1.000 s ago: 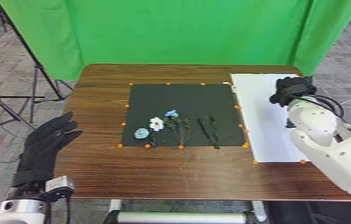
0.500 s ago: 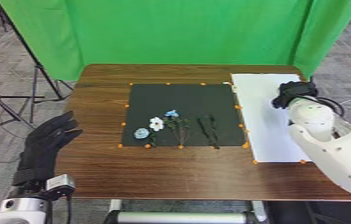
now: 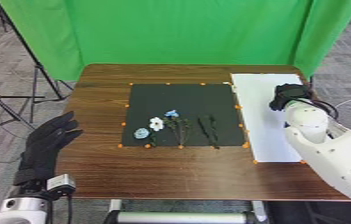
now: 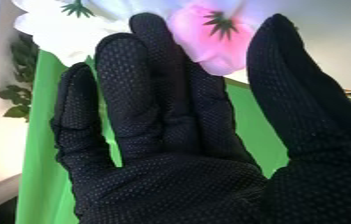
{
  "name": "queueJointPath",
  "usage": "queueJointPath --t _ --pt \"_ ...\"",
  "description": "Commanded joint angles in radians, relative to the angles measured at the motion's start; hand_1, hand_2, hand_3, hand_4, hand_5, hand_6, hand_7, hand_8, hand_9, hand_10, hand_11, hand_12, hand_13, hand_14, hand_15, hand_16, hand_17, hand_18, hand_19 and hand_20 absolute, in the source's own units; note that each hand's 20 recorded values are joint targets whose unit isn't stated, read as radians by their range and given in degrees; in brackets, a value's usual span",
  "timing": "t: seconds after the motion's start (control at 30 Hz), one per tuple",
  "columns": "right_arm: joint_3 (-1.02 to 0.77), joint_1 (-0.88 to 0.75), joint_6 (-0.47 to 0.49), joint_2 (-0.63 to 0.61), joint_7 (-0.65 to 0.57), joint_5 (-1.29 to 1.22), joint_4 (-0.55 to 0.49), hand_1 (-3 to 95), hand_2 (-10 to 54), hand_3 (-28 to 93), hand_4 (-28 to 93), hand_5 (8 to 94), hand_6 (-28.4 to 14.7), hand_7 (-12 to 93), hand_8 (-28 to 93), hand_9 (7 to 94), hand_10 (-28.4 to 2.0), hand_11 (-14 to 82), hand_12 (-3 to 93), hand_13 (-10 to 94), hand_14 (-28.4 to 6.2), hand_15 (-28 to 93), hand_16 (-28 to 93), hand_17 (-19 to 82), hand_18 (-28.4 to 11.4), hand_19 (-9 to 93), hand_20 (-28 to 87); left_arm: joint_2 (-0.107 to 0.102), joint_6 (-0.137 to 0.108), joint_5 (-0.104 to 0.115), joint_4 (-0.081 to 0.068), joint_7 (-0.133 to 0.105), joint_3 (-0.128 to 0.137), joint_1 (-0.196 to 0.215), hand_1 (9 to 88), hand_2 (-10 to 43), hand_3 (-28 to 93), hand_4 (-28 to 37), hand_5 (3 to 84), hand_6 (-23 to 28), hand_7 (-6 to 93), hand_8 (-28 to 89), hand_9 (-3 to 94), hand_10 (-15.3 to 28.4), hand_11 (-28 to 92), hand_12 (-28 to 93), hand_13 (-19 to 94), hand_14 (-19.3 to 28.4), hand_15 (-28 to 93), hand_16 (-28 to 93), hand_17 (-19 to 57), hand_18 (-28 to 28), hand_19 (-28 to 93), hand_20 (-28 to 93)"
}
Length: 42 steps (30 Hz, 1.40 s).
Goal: Arrange flowers
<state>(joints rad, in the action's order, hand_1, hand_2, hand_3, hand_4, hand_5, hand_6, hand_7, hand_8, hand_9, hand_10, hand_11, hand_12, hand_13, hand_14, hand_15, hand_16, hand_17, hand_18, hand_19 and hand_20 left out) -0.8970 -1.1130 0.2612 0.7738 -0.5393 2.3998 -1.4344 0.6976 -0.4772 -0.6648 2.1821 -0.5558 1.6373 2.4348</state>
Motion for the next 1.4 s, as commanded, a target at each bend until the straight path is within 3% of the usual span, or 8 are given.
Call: queueJointPath --t 0.03,0.27,0.43,0.63,0.97,1.27,1.4 --pt "0.029 -0.012 -0.062 0.007 -0.008 0.043 0.011 44.7 -6.5 75 -28 66.4 2.2 33 -7 75.6 -6.8 21.8 23.4 62 -7.3 73 20 24 -20.5 82 34 0.003 0.011 -0.004 -0.001 0.005 0.001 0.004 27.9 1.7 83 -21.0 35.8 7.3 21.3 -13 32.3 18.1 35 10 23 24.3 62 -13 -11.8 20.3 53 10" --pt "0.062 -0.012 -0.150 -0.020 -0.014 0.042 -0.032 50.9 -7.0 70 -28 75.5 4.6 34 -5 85.9 -5.5 18.1 29.5 66 -6.0 72 21 26 -19.9 83 34 -0.001 0.010 -0.005 0.000 0.006 0.006 0.009 27.9 1.7 83 -21.0 35.8 7.2 21.4 -13 32.3 18.2 35 10 23 24.3 62 -13 -11.8 20.3 53 10" --pt "0.137 0.039 -0.253 -0.043 0.004 0.040 -0.098 50.7 -8.3 73 -28 78.8 4.1 31 -3 87.4 -6.2 19.6 29.4 68 -6.0 73 22 28 -20.2 84 34 -0.003 0.007 -0.003 0.003 0.004 0.018 0.024 28.0 1.8 83 -20.9 35.8 7.2 21.4 -13 32.3 18.1 35 10 23 24.3 62 -13 -11.8 20.3 53 10" --pt "0.203 0.091 -0.292 -0.026 0.061 0.032 -0.195 50.9 -8.9 74 -28 80.2 3.3 30 -1 88.3 -6.8 19.8 29.8 69 -6.3 73 22 28 -20.7 85 34 -0.011 0.005 0.000 0.006 0.005 0.022 0.027 28.0 1.8 83 -20.9 35.8 7.3 21.4 -13 32.3 18.2 35 10 23 24.4 62 -13 -11.8 20.3 53 10" --pt "0.284 0.080 -0.260 0.124 0.160 0.014 -0.283 50.8 -9.3 75 -28 81.0 3.1 28 0 88.6 -7.0 19.7 30.2 69 -6.5 73 22 28 -20.9 86 33 -0.010 0.008 -0.008 0.009 0.016 0.032 0.028 28.1 2.1 82 -21.0 35.9 7.4 21.3 -13 32.5 18.3 35 10 23 24.5 62 -13 -11.9 20.5 53 10" --pt "0.277 0.023 -0.199 0.260 0.155 0.046 -0.221 50.2 -9.1 75 -28 80.4 3.0 28 0 88.1 -7.2 20.0 30.3 68 -6.8 73 23 28 -20.6 86 33 -0.005 0.029 -0.025 0.000 0.049 0.017 -0.020 28.0 2.1 82 -20.8 35.9 7.4 21.3 -13 32.5 18.4 34 10 23 24.5 62 -13 -11.9 20.5 54 10" --pt "0.264 0.009 -0.185 0.274 0.133 0.041 -0.209 50.1 -9.1 75 -28 80.2 3.0 28 0 87.8 -7.2 20.1 30.2 68 -7.1 73 22 27 -20.7 86 33 0.003 0.028 -0.025 0.003 0.050 0.035 -0.005 28.0 2.0 82 -20.7 35.9 7.4 21.3 -13 32.5 18.3 34 10 23 24.4 62 -13 -11.8 20.4 54 10"
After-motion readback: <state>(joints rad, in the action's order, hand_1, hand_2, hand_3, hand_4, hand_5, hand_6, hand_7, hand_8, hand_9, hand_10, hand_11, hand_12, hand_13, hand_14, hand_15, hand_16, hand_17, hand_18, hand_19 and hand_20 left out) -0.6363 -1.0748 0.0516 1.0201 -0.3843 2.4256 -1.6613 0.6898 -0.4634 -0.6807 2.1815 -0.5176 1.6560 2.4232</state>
